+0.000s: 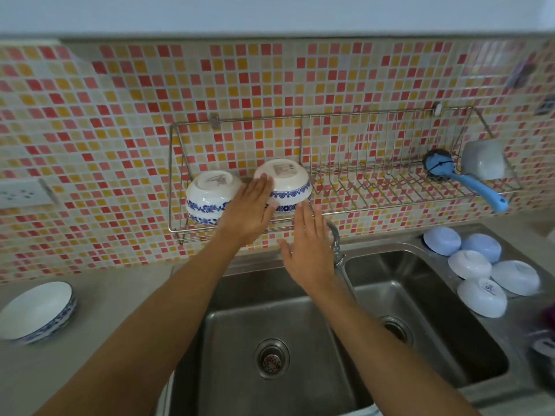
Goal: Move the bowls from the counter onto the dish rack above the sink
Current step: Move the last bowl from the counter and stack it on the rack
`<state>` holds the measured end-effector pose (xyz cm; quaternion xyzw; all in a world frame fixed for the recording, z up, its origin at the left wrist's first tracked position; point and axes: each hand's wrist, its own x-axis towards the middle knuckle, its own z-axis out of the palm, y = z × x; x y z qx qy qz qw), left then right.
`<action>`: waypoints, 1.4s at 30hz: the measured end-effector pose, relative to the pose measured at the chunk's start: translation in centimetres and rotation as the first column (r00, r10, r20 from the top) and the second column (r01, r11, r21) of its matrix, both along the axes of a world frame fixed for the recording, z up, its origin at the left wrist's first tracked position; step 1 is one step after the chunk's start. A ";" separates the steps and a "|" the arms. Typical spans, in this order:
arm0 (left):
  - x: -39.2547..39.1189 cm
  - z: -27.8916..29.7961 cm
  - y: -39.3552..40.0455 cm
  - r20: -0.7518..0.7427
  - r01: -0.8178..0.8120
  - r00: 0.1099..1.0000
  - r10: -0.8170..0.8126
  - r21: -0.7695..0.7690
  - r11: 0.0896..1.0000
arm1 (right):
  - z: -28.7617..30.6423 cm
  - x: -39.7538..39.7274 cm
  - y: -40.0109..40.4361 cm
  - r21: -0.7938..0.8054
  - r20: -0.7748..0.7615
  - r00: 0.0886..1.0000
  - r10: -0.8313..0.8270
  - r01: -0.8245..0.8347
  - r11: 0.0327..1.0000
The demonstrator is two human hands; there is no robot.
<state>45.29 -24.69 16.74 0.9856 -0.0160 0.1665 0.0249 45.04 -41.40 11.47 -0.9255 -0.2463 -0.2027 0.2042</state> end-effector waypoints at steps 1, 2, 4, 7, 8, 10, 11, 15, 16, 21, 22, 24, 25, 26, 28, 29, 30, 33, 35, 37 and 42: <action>-0.7 -0.2 -0.1 0.015 -0.015 1.000 0.014 0.059 0.998 | -0.3 -0.5 0.3 0.018 -0.002 1.000 -0.006 0.006 1.000; -1.5 -0.5 0.0 0.031 -0.024 0.999 0.021 0.103 0.994 | -0.8 -1.0 0.7 0.030 -0.008 1.000 -0.006 0.006 1.000; -3.2 -1.4 0.5 0.061 -0.035 0.998 0.025 0.162 0.986 | -1.9 -2.3 1.5 0.059 -0.020 1.000 0.016 -0.014 0.998; -6.6 -3.4 2.4 0.127 -0.040 0.992 0.022 0.140 0.989 | -4.1 -4.7 3.4 0.033 -0.048 0.991 0.121 -0.120 0.992; -8.0 -4.0 3.3 0.136 -0.044 0.990 0.033 0.079 0.996 | -5.0 -5.5 4.3 0.001 -0.057 0.982 0.179 -0.179 0.984; -11.2 -4.9 5.4 0.150 -0.082 0.984 0.091 -0.065 0.995 | -7.0 -7.3 6.8 -0.068 -0.080 0.952 0.296 -0.302 0.951; -12.9 -5.0 6.7 0.164 -0.116 0.977 0.136 -0.125 0.985 | -7.9 -8.3 8.4 -0.092 -0.103 0.934 0.341 -0.350 0.932; -19.3 -6.1 15.4 0.131 -0.303 0.932 0.337 -0.226 0.926 | -10.0 -12.5 15.7 -0.059 -0.220 0.843 0.490 -0.513 0.856; -20.9 -6.6 18.0 0.109 -0.361 0.912 0.394 -0.237 0.902 | -10.2 -13.4 17.7 -0.055 -0.241 0.825 0.512 -0.538 0.841; -28.7 -10.7 29.7 -0.046 -0.652 0.737 0.674 -0.312 0.691 | -10.3 -16.9 27.1 -0.087 -0.398 0.747 0.532 -0.608 0.789; -29.9 -11.6 31.6 -0.081 -0.687 0.705 0.705 -0.323 0.651 | -10.2 -17.4 28.8 -0.083 -0.425 0.741 0.521 -0.604 0.792; -31.8 -13.5 34.5 -0.145 -0.737 0.653 0.743 -0.349 0.579 | -10.2 -18.2 32.0 -0.070 -0.507 0.720 0.474 -0.582 0.810; -32.5 -14.4 35.8 -0.173 -0.754 0.631 0.756 -0.366 0.546 | -10.3 -18.4 33.6 -0.059 -0.551 0.707 0.444 -0.564 0.824; -32.9 -15.2 36.8 -0.203 -0.768 0.611 0.765 -0.386 0.511 | -10.6 -18.6 35.2 -0.042 -0.589 0.693 0.416 -0.540 0.841; -33.4 -16.7 38.5 -0.254 -0.781 0.587 0.769 -0.428 0.455 | -11.3 -18.8 38.0 0.011 -0.655 0.659 0.368 -0.479 0.878; -33.4 -17.4 39.2 -0.282 -0.786 0.577 0.767 -0.449 0.426 | -11.7 -18.8 39.3 0.043 -0.690 0.636 0.347 -0.442 0.896; -33.4 -18.0 39.8 -0.315 -0.788 0.570 0.759 -0.471 0.397 | -11.9 -18.8 40.5 0.070 -0.723 0.610 0.325 -0.404 0.912; -33.0 -19.9 41.4 -0.403 -0.770 0.578 0.710 -0.558 0.310 | -12.4 -19.0 43.9 0.126 -0.815 0.513 0.269 -0.297 0.946; -32.7 -21.0 42.3 -0.427 -0.740 0.599 0.678 -0.619 0.264 | -12.6 -19.2 46.0 0.164 -0.848 0.462 0.260 -0.238 0.957; -32.5 -21.5 42.6 -0.394 -0.694 0.617 0.681 -0.680 0.236 | -12.9 -19.6 47.9 0.198 -0.867 0.425 0.261 -0.187 0.962; -32.2 -20.9 41.9 -0.335 -0.574 0.660 0.673 -0.802 0.164 | -13.7 -20.4 50.2 0.229 -0.909 0.349 0.228 -0.039 0.973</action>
